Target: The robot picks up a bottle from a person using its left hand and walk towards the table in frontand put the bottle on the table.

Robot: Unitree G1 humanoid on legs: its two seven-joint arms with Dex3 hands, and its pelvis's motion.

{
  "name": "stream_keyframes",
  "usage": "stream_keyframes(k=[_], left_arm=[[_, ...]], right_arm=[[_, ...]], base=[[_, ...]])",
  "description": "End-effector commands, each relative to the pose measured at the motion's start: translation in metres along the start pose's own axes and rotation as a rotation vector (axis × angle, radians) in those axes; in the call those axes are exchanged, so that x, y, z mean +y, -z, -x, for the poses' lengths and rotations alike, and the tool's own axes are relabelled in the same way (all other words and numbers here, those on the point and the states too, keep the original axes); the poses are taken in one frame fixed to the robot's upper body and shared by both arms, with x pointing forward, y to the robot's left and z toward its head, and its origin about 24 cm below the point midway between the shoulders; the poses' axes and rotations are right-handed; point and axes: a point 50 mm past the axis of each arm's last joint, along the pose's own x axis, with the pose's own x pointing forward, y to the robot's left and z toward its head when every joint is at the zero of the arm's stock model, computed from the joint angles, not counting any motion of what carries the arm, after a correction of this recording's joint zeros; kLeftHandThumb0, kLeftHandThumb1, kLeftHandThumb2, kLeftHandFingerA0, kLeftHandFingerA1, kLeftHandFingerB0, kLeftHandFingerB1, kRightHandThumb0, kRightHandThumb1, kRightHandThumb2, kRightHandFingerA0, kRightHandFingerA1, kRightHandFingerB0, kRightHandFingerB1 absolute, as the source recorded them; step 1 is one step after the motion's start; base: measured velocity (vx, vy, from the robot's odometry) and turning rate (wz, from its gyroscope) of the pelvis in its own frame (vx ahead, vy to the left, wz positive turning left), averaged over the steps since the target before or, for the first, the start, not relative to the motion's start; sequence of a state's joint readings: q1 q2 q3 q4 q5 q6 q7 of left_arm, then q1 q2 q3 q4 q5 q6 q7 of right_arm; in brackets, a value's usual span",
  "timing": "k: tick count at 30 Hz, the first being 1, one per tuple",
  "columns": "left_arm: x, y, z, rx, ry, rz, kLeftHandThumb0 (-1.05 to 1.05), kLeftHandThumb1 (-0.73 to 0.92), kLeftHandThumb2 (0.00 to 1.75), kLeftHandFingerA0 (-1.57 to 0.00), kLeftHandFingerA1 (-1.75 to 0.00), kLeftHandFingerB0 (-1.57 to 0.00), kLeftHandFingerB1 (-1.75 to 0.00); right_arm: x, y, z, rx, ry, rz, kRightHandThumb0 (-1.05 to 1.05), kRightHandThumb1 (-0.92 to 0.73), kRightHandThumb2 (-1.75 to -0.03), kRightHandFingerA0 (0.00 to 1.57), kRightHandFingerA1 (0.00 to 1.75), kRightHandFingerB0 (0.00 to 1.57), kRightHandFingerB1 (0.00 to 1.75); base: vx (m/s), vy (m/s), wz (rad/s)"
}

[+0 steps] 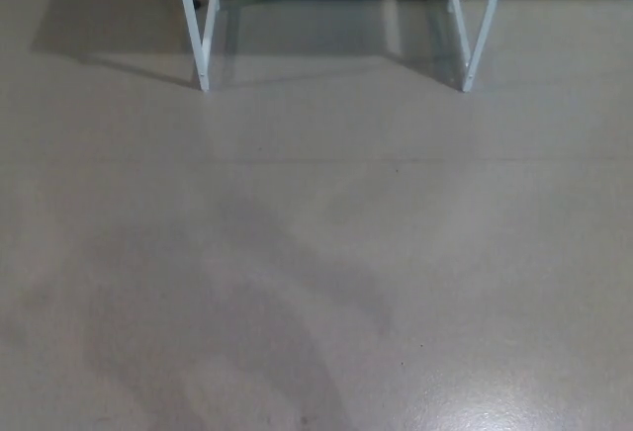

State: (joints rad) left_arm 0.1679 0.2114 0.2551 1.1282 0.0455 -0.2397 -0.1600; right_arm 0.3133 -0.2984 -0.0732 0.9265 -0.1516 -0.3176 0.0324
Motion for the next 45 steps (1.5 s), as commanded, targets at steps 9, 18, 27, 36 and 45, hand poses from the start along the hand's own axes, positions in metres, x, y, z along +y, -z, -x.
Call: stream_keyframes(k=[9,18,27,36,45], left_arm=[[0.010,-0.030,-0.004,-0.169,0.010,0.017,-0.35,0.66,0.60,-0.39,-0.44,-0.25,-0.30],[-0.017,-0.070,0.008,-0.473,0.102,-0.005,-0.58,0.45,0.74,-0.21,-0.43,-0.16,-0.39],[-0.036,-0.147,0.081,-1.001,0.382,-0.158,-0.66,0.42,0.72,-0.10,-0.39,-0.06,-0.26],[-0.073,-0.193,0.155,-1.230,0.666,-0.376,-0.61,0.36,0.78,-0.01,-0.19,0.00,-0.14],[-0.092,-0.211,0.188,-1.314,0.774,-0.461,-0.71,0.43,0.80,0.00,-0.07,0.00,-0.04]], right_arm=[[-0.013,-0.027,-0.008,-0.142,0.045,-0.020,-0.35,-0.73,-0.62,0.48,0.41,0.33,0.34],[-0.011,-0.048,-0.013,-0.198,0.050,-0.016,-0.35,-0.72,-0.62,0.52,0.43,0.35,0.35],[-0.013,-0.057,-0.017,-0.220,0.026,-0.023,-0.33,-0.74,-0.62,0.47,0.41,0.35,0.35],[-0.014,-0.057,-0.019,-0.218,0.014,-0.040,-0.31,-0.73,-0.62,0.45,0.41,0.34,0.36],[-0.015,-0.057,-0.018,-0.221,0.015,-0.032,-0.29,-0.72,-0.61,0.44,0.41,0.38,0.36]], base=[[0.00,0.000,0.00],[0.00,0.000,0.00],[0.00,0.000,0.00],[0.00,0.000,0.00],[0.00,0.000,0.00]])
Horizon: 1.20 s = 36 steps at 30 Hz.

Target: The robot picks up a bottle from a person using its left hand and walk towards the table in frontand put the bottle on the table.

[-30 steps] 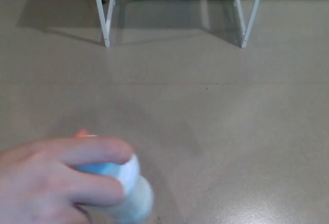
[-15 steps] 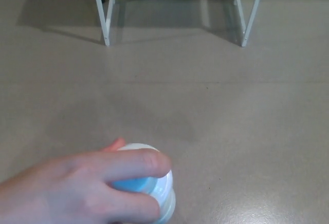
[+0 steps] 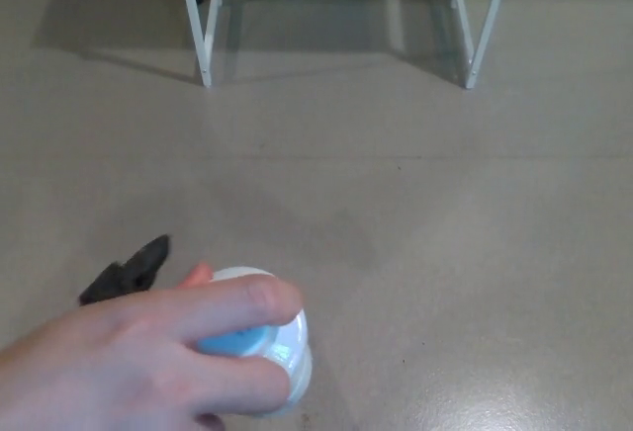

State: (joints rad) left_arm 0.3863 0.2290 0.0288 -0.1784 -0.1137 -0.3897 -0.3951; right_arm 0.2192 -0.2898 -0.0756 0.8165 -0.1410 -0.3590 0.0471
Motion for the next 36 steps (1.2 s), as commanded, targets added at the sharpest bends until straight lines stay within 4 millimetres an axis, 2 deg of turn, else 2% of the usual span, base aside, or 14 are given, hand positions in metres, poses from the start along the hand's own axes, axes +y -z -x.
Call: stream_keyframes(k=[1,11,12,14,15,17,19,20,22,23,24,25,27,36], left_arm=[[-0.029,-0.068,-0.013,-0.160,0.341,-0.007,-0.71,0.43,0.80,0.00,-0.07,0.00,-0.04],[-0.035,-0.083,-0.039,-0.198,0.354,-0.024,-0.62,0.38,0.79,-0.07,-0.18,0.00,-0.33],[-0.036,-0.086,-0.045,-0.209,0.348,-0.060,-0.63,0.44,0.54,-0.06,-0.34,0.00,-0.40],[-0.037,-0.089,-0.050,-0.220,0.346,-0.089,-0.62,0.44,0.54,-0.09,-0.36,0.00,-0.41],[-0.039,-0.092,-0.053,-0.228,0.347,-0.111,-0.63,0.37,0.74,-0.08,-0.47,0.00,-0.43],[-0.040,-0.096,-0.058,-0.238,0.339,-0.120,-0.60,0.46,0.55,-0.29,-0.41,-0.05,-0.45],[-0.047,-0.100,-0.061,-0.259,0.302,-0.111,-0.52,0.60,0.61,-0.87,-0.48,-0.16,-0.49],[-0.049,-0.100,-0.061,-0.263,0.285,-0.106,-0.52,0.60,0.61,-0.87,-0.48,-0.16,-0.49],[-0.057,-0.101,-0.062,-0.272,0.246,-0.072,-0.30,0.83,0.65,-1.26,-0.58,-0.45,-0.45],[-0.059,-0.101,-0.062,-0.279,0.233,-0.059,-0.30,0.83,0.65,-1.26,-0.58,-0.45,-0.45],[-0.060,-0.100,-0.062,-0.276,0.223,-0.050,-0.24,0.84,0.67,-1.36,-0.62,-0.75,-0.45],[-0.062,-0.098,-0.062,-0.273,0.197,-0.027,-0.16,0.81,0.69,-1.37,-0.67,-1.12,-0.55],[-0.065,-0.093,-0.064,-0.264,0.144,0.009,-0.17,0.76,0.76,-1.35,-0.82,-1.21,-0.74],[-0.066,-0.079,-0.065,-0.179,0.060,0.049,-0.16,0.81,0.72,-1.28,-1.04,-1.18,-0.89]], right_arm=[[-0.008,0.006,0.002,0.026,-0.010,-0.023,-0.29,-0.72,-0.61,0.44,0.41,0.38,0.36],[-0.003,-0.001,-0.004,0.007,-0.031,0.040,-0.29,-0.71,-0.61,0.53,0.43,0.48,0.40],[-0.002,-0.004,-0.007,-0.004,-0.036,0.028,-0.34,-0.57,-0.85,0.47,0.56,0.40,0.51],[-0.002,-0.007,-0.008,-0.011,-0.036,0.034,-0.35,-0.57,-0.85,0.48,0.56,0.42,0.51],[-0.001,-0.008,-0.009,-0.014,-0.040,0.039,-0.36,-0.58,-0.86,0.49,0.56,0.43,0.52],[-0.002,-0.012,-0.012,-0.022,-0.043,0.035,-0.35,-0.58,-0.86,0.50,0.56,0.44,0.52],[-0.002,-0.014,-0.013,-0.021,-0.047,0.039,-0.29,-0.71,-0.61,0.58,0.43,0.56,0.42],[-0.001,-0.014,-0.013,-0.018,-0.045,0.040,-0.29,-0.71,-0.61,0.58,0.43,0.56,0.42],[-0.001,-0.013,-0.013,-0.018,-0.049,0.052,-0.29,-0.71,-0.61,0.58,0.43,0.58,0.42],[-0.001,-0.014,-0.012,-0.021,-0.051,0.053,-0.29,-0.71,-0.61,0.58,0.43,0.58,0.42],[0.000,-0.014,-0.012,-0.024,-0.053,0.055,-0.28,-0.70,-0.61,0.58,0.43,0.58,0.42],[0.000,-0.016,-0.013,-0.029,-0.053,0.059,-0.29,-0.70,-0.61,0.59,0.44,0.59,0.42],[0.000,-0.020,-0.015,-0.040,-0.054,0.072,-0.28,-0.71,-0.61,0.60,0.44,0.59,0.42],[0.002,-0.019,-0.013,-0.043,-0.081,0.110,-0.30,-0.71,-0.61,0.59,0.44,0.57,0.42]], base=[[0.00,0.000,0.00],[0.00,0.000,0.00],[0.00,0.000,0.00],[0.00,0.000,0.00],[0.00,0.000,0.00],[0.00,0.000,0.00],[0.00,0.000,0.00],[0.00,0.000,0.00],[0.00,0.000,0.00],[0.00,0.000,0.00],[0.00,0.000,0.00],[0.00,0.000,0.00],[0.00,0.000,0.00],[0.00,0.000,0.00]])
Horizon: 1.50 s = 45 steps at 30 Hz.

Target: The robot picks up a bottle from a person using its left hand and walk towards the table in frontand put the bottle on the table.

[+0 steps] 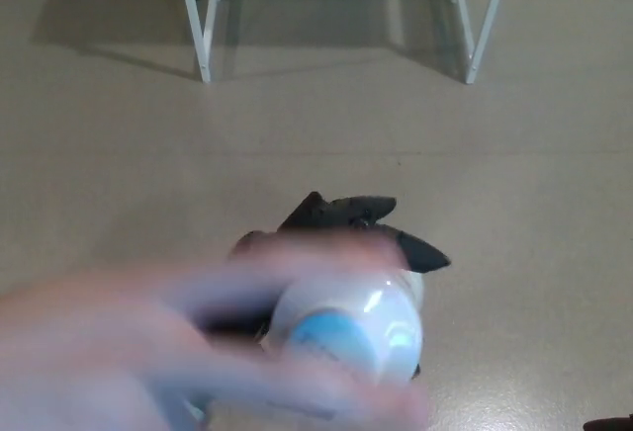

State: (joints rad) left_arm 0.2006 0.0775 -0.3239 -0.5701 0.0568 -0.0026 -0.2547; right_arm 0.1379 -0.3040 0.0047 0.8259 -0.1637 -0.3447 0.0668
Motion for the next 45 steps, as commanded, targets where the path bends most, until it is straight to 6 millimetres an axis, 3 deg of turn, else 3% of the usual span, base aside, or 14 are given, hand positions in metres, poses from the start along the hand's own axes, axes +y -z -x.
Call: stream_keyframes(k=[1,7,8,10,11,25,26,27,37,38,39,42,43,45], left_arm=[[0.003,0.009,0.004,0.059,-0.076,-0.020,-0.16,0.81,0.71,-1.29,-1.03,-1.18,-0.89],[0.006,0.012,-0.002,0.053,-0.079,-0.064,-0.20,0.81,0.69,-1.30,-1.02,-1.18,-0.91],[0.005,0.012,0.001,0.066,-0.078,-0.060,-0.22,0.82,0.65,-1.33,-0.96,-1.19,-0.87],[0.003,0.013,0.003,0.077,-0.080,-0.052,-0.21,0.82,0.66,-1.35,-0.94,-1.20,-0.86],[0.003,0.014,0.003,0.077,-0.089,-0.053,-0.20,0.80,0.68,-1.31,-0.96,-1.19,-0.86],[0.028,0.035,0.005,0.158,-0.251,-0.022,-0.19,0.80,0.65,-1.34,-1.09,-1.21,-0.84],[0.031,0.037,0.005,0.168,-0.264,-0.029,-0.22,0.80,0.65,-1.40,-1.09,-1.23,-0.84],[0.032,0.037,0.006,0.170,-0.267,-0.033,-0.22,0.79,0.65,-1.41,-1.09,-1.23,-0.85],[0.029,0.045,0.011,0.195,-0.252,-0.019,-0.21,0.82,0.66,-1.45,-1.06,-1.23,-0.86],[0.029,0.045,0.011,0.196,-0.251,-0.019,-0.21,0.82,0.66,-1.46,-1.05,-1.24,-0.85],[0.029,0.046,0.011,0.197,-0.250,-0.019,-0.21,0.82,0.66,-1.46,-1.05,-1.24,-0.85],[0.030,0.048,0.012,0.201,-0.253,-0.014,-0.22,0.81,0.66,-1.44,-1.05,-1.25,-0.83],[0.030,0.049,0.012,0.206,-0.254,-0.010,-0.22,0.80,0.66,-1.44,-1.04,-1.25,-0.81],[0.030,0.050,0.013,0.208,-0.255,-0.009,-0.22,0.80,0.66,-1.43,-1.04,-1.25,-0.80]], right_arm=[[-0.005,0.007,0.005,0.019,-0.022,0.045,-0.35,-0.59,-0.87,0.52,0.57,0.46,0.53],[-0.005,0.003,0.000,0.017,-0.023,0.060,-0.36,-0.58,-0.88,0.53,0.58,0.45,0.53],[-0.003,0.006,0.003,0.024,-0.036,0.068,-0.32,-0.72,-0.61,0.58,0.45,0.54,0.41],[-0.001,0.010,0.005,0.042,-0.040,0.075,-0.32,-0.73,-0.61,0.59,0.44,0.54,0.41],[0.000,0.011,0.005,0.046,-0.041,0.061,-0.36,-0.58,-0.87,0.52,0.58,0.43,0.53],[0.004,0.008,0.000,0.057,-0.062,0.083,-0.37,-0.58,-0.88,0.53,0.60,0.43,0.53],[0.004,0.007,-0.001,0.062,-0.067,0.084,-0.32,-0.72,-0.61,0.57,0.45,0.52,0.41],[0.004,0.007,-0.002,0.064,-0.070,0.086,-0.37,-0.58,-0.88,0.52,0.58,0.41,0.52],[0.005,0.016,0.003,0.079,-0.094,0.093,-0.38,-0.57,-0.88,0.53,0.59,0.43,0.53],[0.006,0.016,0.003,0.075,-0.095,0.099,-0.34,-0.71,-0.61,0.59,0.45,0.53,0.42],[0.006,0.016,0.004,0.073,-0.095,0.101,-0.34,-0.71,-0.61,0.59,0.45,0.53,0.42],[0.007,0.016,0.004,0.078,-0.098,0.107,-0.33,-0.71,-0.61,0.59,0.45,0.55,0.42],[0.008,0.017,0.004,0.088,-0.104,0.108,-0.38,-0.57,-0.88,0.53,0.58,0.44,0.53],[0.008,0.017,0.003,0.090,-0.109,0.105,-0.38,-0.58,-0.88,0.52,0.58,0.44,0.53]], base=[[0.00,0.000,0.00],[0.00,0.000,0.00],[0.00,0.000,0.00],[0.16,-0.046,-0.09],[0.34,-0.095,0.45],[0.20,0.147,-0.10],[0.24,0.275,0.03],[0.21,0.172,0.09],[0.27,-0.051,0.12],[0.33,-0.186,0.36],[0.44,-0.264,0.65],[0.25,-0.273,0.34],[0.35,-0.169,0.26],[0.31,-0.162,0.04]])
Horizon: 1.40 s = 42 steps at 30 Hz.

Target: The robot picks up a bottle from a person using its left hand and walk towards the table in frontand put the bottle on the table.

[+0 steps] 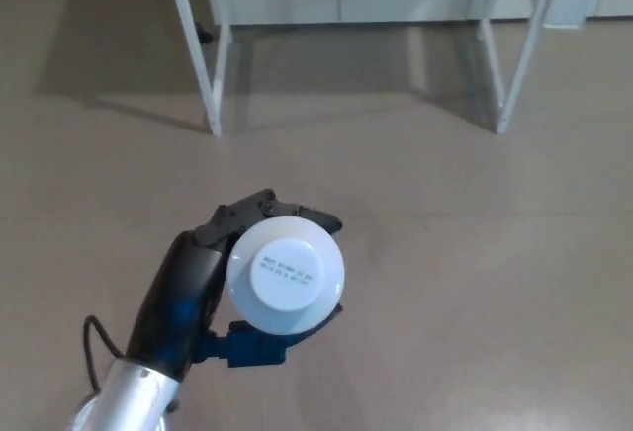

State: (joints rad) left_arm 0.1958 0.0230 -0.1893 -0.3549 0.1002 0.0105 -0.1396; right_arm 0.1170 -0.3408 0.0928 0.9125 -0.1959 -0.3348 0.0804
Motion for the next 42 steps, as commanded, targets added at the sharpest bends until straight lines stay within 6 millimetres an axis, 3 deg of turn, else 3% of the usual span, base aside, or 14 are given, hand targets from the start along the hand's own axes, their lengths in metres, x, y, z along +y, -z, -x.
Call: stream_keyframes(k=[1,9,10,13,14,16,17,20,21,22,27,28,29,42], left_arm=[[0.0026,0.0000,0.0010,-0.018,-0.008,0.010,-0.22,0.81,0.66,-1.41,-1.06,-1.25,-0.80],[-0.0015,0.0021,0.0009,-0.005,0.000,0.009,-0.24,0.79,0.66,-1.40,-1.06,-1.27,-0.80],[-0.0025,0.0028,0.0026,-0.001,0.001,0.011,-0.24,0.79,0.66,-1.44,-1.03,-1.28,-0.79],[-0.0029,0.0038,0.0033,0.002,0.004,0.010,-0.26,0.79,0.66,-1.44,-1.03,-1.28,-0.79],[-0.0030,0.0045,0.0035,0.005,0.005,0.017,-0.24,0.80,0.66,-1.44,-1.05,-1.28,-0.78],[-0.0030,0.0049,0.0038,0.009,0.007,0.015,-0.23,0.80,0.66,-1.44,-1.05,-1.28,-0.78],[-0.0032,0.0053,0.0040,0.007,0.011,0.014,-0.23,0.79,0.66,-1.44,-1.04,-1.27,-0.78],[-0.0023,0.0049,0.0029,0.005,0.014,0.009,-0.23,0.79,0.66,-1.44,-1.03,-1.27,-0.77],[-0.0023,0.0047,0.0027,0.009,0.013,0.005,-0.23,0.79,0.66,-1.45,-1.04,-1.28,-0.78],[-0.0026,0.0048,0.0030,0.016,0.012,0.010,-0.22,0.80,0.67,-1.46,-1.04,-1.28,-0.77],[-0.0032,0.0049,0.0048,0.014,0.013,0.002,-0.22,0.78,0.67,-1.42,-1.07,-1.27,-0.80],[-0.0036,0.0050,0.0056,0.012,0.014,0.003,-0.22,0.78,0.66,-1.41,-1.07,-1.27,-0.79],[-0.0042,0.0052,0.0064,0.010,0.014,0.007,-0.23,0.79,0.66,-1.40,-1.06,-1.28,-0.77],[-0.0036,0.0045,0.0013,0.000,0.021,-0.018,-0.21,0.80,0.67,-1.42,-1.09,-1.26,-0.83]], right_arm=[[0.0031,0.0027,0.0012,0.012,-0.020,0.009,-0.33,-0.71,-0.61,0.58,0.44,0.55,0.41],[0.0028,0.0033,0.0017,0.017,-0.022,0.012,-0.34,-0.70,-0.61,0.58,0.44,0.53,0.41],[0.0037,0.0039,0.0017,0.021,-0.028,0.005,-0.38,-0.58,-0.88,0.51,0.57,0.43,0.53],[0.0041,0.0036,0.0014,0.024,-0.027,0.000,-0.38,-0.57,-0.88,0.52,0.58,0.43,0.52],[0.0043,0.0031,0.0012,0.025,-0.028,0.002,-0.34,-0.71,-0.61,0.56,0.43,0.52,0.40],[0.0044,0.0027,0.0016,0.022,-0.030,0.001,-0.33,-0.71,-0.61,0.57,0.43,0.53,0.41],[0.0039,0.0029,0.0023,0.013,-0.034,0.002,-0.37,-0.58,-0.88,0.52,0.58,0.43,0.53],[0.0033,0.0014,0.0009,0.012,-0.029,0.008,-0.38,-0.57,-0.88,0.52,0.58,0.43,0.52],[0.0031,0.0011,0.0008,0.014,-0.028,0.008,-0.33,-0.71,-0.61,0.57,0.43,0.53,0.41],[0.0027,0.0018,0.0012,0.012,-0.027,0.002,-0.37,-0.57,-0.88,0.52,0.58,0.44,0.53],[0.0033,0.0036,0.0014,0.023,-0.027,0.011,-0.38,-0.58,-0.88,0.51,0.57,0.44,0.53],[0.0038,0.0041,0.0017,0.024,-0.028,0.008,-0.38,-0.57,-0.88,0.51,0.57,0.44,0.53],[0.0043,0.0048,0.0022,0.025,-0.029,0.002,-0.33,-0.71,-0.61,0.57,0.43,0.53,0.41],[0.0034,0.0070,0.0038,0.023,-0.025,0.007,-0.34,-0.71,-0.61,0.61,0.45,0.53,0.41]], base=[[0.29,-0.113,-0.04],[0.37,0.065,-0.16],[0.59,0.198,-0.13],[0.51,0.189,-0.28],[0.50,0.184,-0.03],[0.35,0.108,0.02],[0.38,0.102,0.01],[0.39,0.035,0.11],[0.42,-0.071,0.14],[0.42,-0.101,0.14],[0.51,-0.127,0.13],[0.54,-0.108,0.45],[0.54,-0.118,0.19],[0.49,-0.001,-0.25]])
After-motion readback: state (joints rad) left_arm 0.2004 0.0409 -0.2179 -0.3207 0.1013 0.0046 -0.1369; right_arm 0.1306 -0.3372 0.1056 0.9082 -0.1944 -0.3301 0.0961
